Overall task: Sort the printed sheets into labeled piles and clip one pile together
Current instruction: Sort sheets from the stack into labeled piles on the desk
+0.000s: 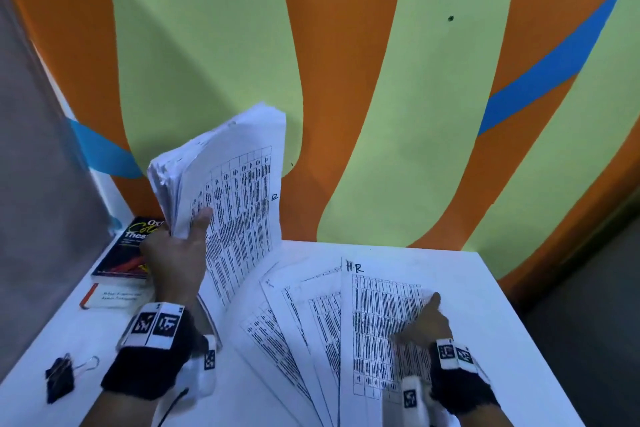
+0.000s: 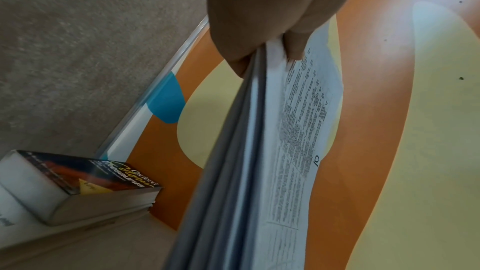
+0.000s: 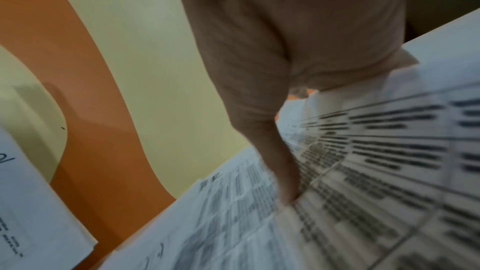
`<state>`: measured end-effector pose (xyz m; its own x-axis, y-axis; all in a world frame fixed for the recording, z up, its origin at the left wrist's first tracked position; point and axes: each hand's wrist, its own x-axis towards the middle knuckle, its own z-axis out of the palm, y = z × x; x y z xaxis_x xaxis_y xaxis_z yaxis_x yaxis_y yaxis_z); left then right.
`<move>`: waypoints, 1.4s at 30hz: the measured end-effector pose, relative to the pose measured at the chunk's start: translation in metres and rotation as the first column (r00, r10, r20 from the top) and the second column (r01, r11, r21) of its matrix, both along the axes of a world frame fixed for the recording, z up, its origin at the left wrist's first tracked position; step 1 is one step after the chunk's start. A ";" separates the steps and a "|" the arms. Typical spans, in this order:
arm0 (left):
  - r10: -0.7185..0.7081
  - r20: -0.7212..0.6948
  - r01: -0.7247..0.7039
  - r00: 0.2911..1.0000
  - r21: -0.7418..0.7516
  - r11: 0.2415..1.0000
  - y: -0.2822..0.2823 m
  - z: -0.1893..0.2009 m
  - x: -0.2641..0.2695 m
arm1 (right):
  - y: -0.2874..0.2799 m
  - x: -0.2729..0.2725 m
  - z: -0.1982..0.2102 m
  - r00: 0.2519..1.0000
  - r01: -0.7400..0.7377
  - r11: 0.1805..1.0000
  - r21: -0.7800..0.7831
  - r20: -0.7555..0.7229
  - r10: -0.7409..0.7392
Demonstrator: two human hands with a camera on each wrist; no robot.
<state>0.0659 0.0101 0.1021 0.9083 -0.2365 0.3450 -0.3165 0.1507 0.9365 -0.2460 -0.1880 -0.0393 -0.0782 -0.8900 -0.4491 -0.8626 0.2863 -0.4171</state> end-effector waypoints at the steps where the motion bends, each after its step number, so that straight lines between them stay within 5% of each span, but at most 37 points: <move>1: -0.013 -0.017 0.013 1.000 0.000 1.000 0.001 0.003 0.000 | -0.004 -0.001 0.003 0.998 0.055 0.998 -0.020 0.043 -0.054; 3: 0.015 -0.003 -0.015 1.000 0.021 1.000 0.003 0.002 0.004 | -0.010 -0.007 0.013 0.967 0.186 0.969 -0.162 0.206 -0.151; 6: 0.059 -0.008 -0.059 0.998 0.032 0.998 0.006 0.004 0.011 | -0.007 -0.017 0.057 0.965 -0.062 0.937 -0.345 0.217 0.144; 9: 0.073 -0.010 -0.073 0.997 -0.008 0.997 0.009 0.005 0.018 | -0.012 -0.026 0.079 0.913 -0.271 0.920 -0.283 0.227 0.339; 13: 0.080 -0.020 -0.081 0.997 -0.019 0.997 0.011 0.009 0.019 | 0.001 -0.010 0.053 0.901 -0.431 0.900 -0.065 -0.082 0.425; 18: 0.095 -0.015 -0.095 0.995 -0.001 0.996 0.016 0.011 0.019 | 0.036 0.009 0.016 0.893 -0.417 0.909 0.020 -0.179 0.413; 26: 0.099 0.015 -0.099 0.995 0.011 0.995 0.015 0.009 0.018 | 0.037 0.002 0.006 0.967 -0.255 0.956 -0.143 -0.016 0.256; 31: 0.076 0.022 -0.076 0.997 0.001 0.997 0.016 0.008 0.020 | 0.018 -0.004 0.033 0.939 -0.321 0.888 -0.330 0.014 0.344; 38: 0.110 0.003 -0.110 0.994 -0.016 0.994 0.028 0.008 0.032 | -0.005 0.007 0.084 0.864 -0.274 0.902 -0.332 0.326 0.383; 42: 0.134 -0.006 -0.134 0.991 -0.027 0.991 0.036 0.011 0.035 | -0.003 0.036 0.033 0.899 -0.401 0.898 -0.180 0.112 0.424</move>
<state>0.1014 0.0459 0.1127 0.9325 -0.1035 0.3459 -0.3317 0.1330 0.9340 -0.2096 -0.1911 -0.0059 0.3659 -0.8851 -0.2874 -0.8165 -0.1572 -0.5555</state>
